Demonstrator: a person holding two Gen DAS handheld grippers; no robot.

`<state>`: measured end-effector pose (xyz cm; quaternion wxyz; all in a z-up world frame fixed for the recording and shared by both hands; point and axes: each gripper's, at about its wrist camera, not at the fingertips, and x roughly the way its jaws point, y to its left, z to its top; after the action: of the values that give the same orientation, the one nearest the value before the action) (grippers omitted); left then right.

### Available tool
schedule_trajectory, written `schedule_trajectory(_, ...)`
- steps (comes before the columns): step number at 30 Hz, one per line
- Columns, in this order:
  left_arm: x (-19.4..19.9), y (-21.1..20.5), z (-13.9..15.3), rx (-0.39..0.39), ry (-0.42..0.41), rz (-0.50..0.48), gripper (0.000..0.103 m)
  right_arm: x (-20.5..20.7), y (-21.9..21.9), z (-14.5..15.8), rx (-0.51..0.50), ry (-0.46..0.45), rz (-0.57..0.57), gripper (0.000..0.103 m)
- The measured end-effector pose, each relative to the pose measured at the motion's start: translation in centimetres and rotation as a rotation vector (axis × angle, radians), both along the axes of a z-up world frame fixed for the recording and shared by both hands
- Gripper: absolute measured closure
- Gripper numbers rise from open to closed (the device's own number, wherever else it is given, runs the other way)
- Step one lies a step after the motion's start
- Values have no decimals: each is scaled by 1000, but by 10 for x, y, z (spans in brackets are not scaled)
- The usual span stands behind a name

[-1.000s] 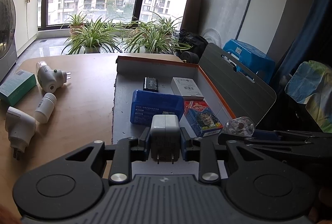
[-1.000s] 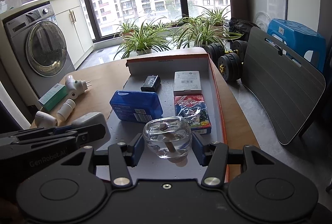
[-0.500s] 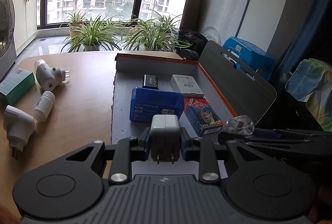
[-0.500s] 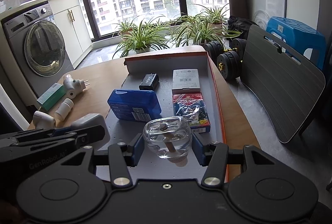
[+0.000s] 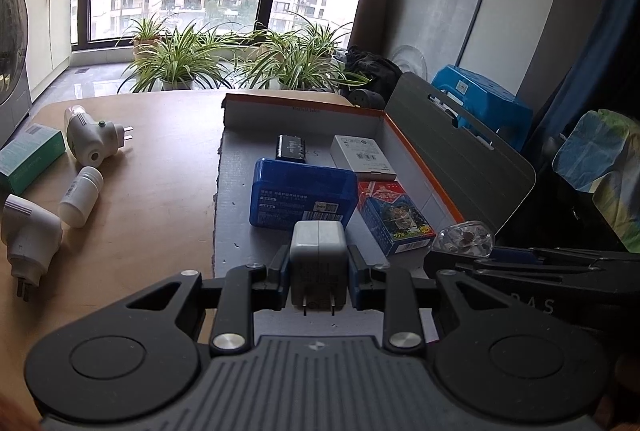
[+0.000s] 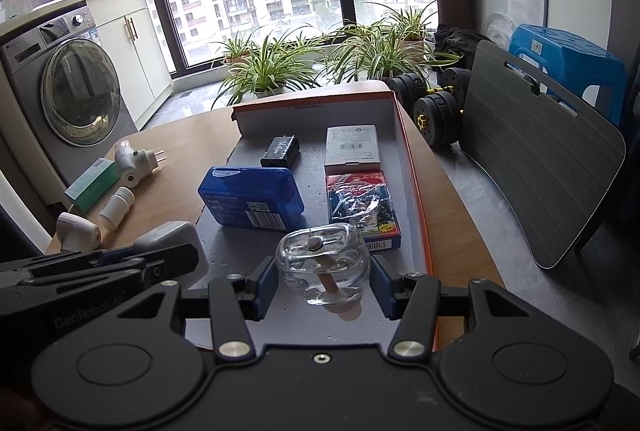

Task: Organize rigid objects
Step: 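Hold the white charger in left tool while right tool holds the glass bottle above the tray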

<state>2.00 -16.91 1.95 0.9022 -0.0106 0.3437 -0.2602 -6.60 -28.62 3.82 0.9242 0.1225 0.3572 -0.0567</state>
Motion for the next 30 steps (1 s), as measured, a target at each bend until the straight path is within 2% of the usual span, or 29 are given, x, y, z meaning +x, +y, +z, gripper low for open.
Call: schedule_trajectory(30, 9, -2, -10, 20, 25, 9, 74, 13, -13, -10, 19, 38, -33, 42)
